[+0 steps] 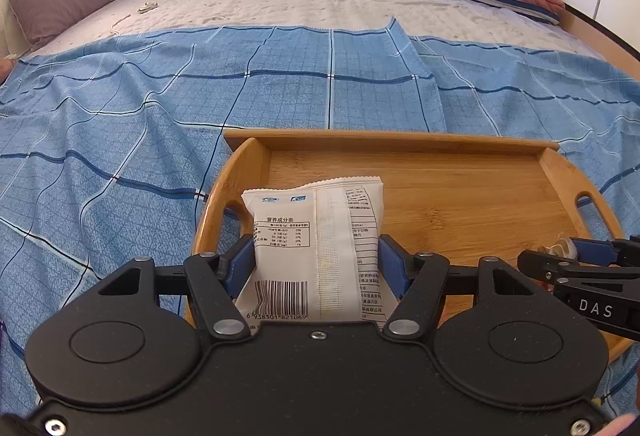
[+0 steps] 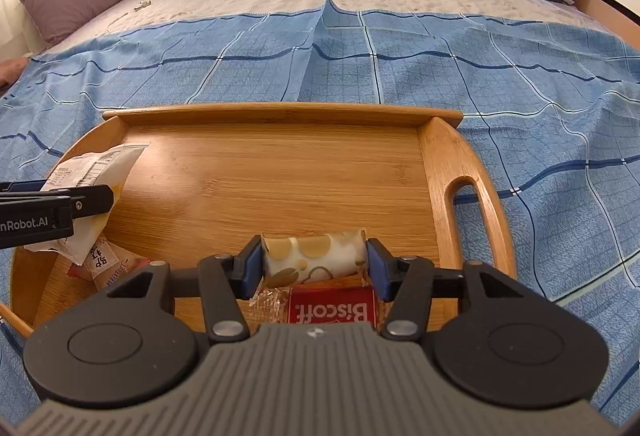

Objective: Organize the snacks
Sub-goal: 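Lower both snacks onto the tray and open both tools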

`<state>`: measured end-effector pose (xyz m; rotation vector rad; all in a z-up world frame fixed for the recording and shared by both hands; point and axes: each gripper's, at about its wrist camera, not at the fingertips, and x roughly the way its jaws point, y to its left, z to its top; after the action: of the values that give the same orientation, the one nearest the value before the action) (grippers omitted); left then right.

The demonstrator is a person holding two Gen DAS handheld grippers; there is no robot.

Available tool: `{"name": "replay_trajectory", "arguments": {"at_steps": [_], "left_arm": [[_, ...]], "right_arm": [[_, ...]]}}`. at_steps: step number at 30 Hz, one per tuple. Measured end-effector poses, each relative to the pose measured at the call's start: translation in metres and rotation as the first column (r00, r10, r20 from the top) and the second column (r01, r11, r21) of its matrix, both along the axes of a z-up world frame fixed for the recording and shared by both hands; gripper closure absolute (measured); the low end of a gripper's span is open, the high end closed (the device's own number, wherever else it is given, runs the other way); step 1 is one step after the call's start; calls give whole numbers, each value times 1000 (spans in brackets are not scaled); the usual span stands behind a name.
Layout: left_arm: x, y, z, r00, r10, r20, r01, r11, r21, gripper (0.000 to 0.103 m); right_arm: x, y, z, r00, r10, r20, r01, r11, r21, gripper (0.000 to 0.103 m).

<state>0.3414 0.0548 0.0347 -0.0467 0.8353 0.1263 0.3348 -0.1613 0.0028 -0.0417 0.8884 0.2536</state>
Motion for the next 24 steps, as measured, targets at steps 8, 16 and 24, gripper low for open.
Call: {"name": "replay_trajectory", "arguments": {"at_steps": [8, 16, 24], "left_arm": [[2, -3, -8, 1000, -4, 5, 4, 1000, 25, 40], [1, -9, -12, 1000, -13, 24, 12, 998, 54, 39], [-1, -10, -11, 999, -23, 35, 21, 997, 68, 36]], "right_arm": [[2, 3, -2, 1000, 4, 8, -4, 999, -32, 46], [4, 7, -6, 1000, 2, 10, -2, 999, -49, 45], [2, 8, -7, 1000, -5, 16, 5, 999, -43, 38]]}}
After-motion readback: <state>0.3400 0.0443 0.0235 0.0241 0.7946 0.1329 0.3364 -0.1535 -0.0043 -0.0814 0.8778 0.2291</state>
